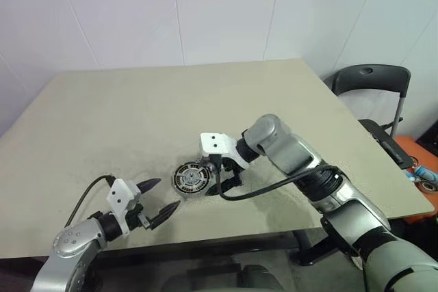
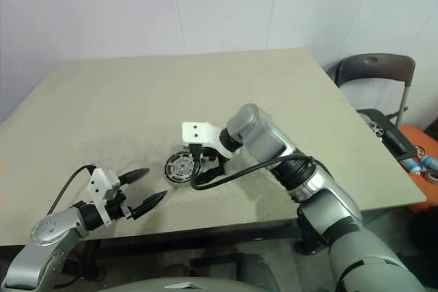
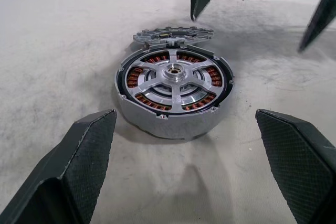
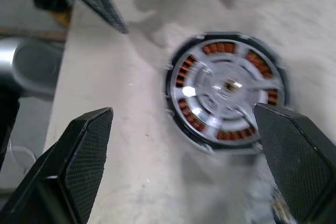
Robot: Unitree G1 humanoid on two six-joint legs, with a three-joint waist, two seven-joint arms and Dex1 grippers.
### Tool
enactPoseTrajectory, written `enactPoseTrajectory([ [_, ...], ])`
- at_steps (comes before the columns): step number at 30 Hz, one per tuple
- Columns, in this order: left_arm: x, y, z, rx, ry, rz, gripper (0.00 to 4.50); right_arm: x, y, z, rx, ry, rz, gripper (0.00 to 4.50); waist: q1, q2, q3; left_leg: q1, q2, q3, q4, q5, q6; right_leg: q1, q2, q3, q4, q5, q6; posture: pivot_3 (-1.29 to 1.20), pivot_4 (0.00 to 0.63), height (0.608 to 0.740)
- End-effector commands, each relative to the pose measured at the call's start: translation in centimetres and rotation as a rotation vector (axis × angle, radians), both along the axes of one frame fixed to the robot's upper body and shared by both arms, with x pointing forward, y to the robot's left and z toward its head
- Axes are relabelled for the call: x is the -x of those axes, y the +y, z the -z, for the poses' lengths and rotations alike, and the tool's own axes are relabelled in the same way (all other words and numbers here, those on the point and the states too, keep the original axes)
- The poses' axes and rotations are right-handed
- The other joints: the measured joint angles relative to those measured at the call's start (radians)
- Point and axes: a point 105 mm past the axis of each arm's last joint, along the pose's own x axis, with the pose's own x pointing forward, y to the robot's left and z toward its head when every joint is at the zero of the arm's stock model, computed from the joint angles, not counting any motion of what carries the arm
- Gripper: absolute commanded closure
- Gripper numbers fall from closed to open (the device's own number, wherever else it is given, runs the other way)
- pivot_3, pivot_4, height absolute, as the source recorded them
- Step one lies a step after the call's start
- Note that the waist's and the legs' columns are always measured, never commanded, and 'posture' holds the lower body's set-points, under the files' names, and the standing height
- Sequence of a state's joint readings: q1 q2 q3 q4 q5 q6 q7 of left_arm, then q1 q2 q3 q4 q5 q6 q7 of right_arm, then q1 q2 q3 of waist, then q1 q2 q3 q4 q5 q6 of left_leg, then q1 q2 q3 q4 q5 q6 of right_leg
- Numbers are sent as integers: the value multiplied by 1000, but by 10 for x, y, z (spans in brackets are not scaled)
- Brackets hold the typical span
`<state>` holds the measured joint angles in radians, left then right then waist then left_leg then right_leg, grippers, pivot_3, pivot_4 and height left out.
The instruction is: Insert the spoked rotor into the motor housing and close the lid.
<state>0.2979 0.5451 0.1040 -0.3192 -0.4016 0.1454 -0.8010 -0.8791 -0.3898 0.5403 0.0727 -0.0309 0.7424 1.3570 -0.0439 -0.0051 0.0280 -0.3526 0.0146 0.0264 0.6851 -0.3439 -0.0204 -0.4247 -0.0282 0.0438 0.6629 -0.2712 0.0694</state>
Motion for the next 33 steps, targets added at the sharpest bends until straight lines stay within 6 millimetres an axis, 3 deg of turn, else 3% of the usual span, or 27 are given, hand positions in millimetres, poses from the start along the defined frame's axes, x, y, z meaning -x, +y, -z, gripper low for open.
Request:
enactPoseTrajectory([
  [1,-3,-3,-13,-7,-52,23,0,-14,-17,-17,-100,23,132,37,2,0,0,0,0,0,0,0,0,0,0,0,0,0,0,0,0,740],
  [10,-5,-3,-14,-10,-51,33,0,-36,-59,-15,-175,8,355,37,1,0,0,-1,0,0,0,0,0,0,0,0,-1,0,0,0,0,740],
  [14,-6,-2,-15,-12,-52,30,0,-42,-68,-19,-286,118,482,37,0,0,0,0,0,1,0,0,0,0,1,1,0,0,0,0,0,740],
  [19,-5,-1,-13,-11,-48,21,0,-36,-82,-5,-311,255,584,37,3,-1,0,0,0,1,0,0,0,0,1,1,-1,0,0,0,0,740],
  [24,-4,0,-13,-9,-47,16,0,-26,-86,3,-361,539,694,37,1,-1,0,-1,0,1,0,0,0,0,1,1,-1,0,0,0,0,740],
  [33,-2,-1,-11,-9,-47,16,0,-20,-82,17,-413,795,828,37,0,0,0,-1,0,1,0,0,0,0,2,1,-1,0,0,0,0,740],
])
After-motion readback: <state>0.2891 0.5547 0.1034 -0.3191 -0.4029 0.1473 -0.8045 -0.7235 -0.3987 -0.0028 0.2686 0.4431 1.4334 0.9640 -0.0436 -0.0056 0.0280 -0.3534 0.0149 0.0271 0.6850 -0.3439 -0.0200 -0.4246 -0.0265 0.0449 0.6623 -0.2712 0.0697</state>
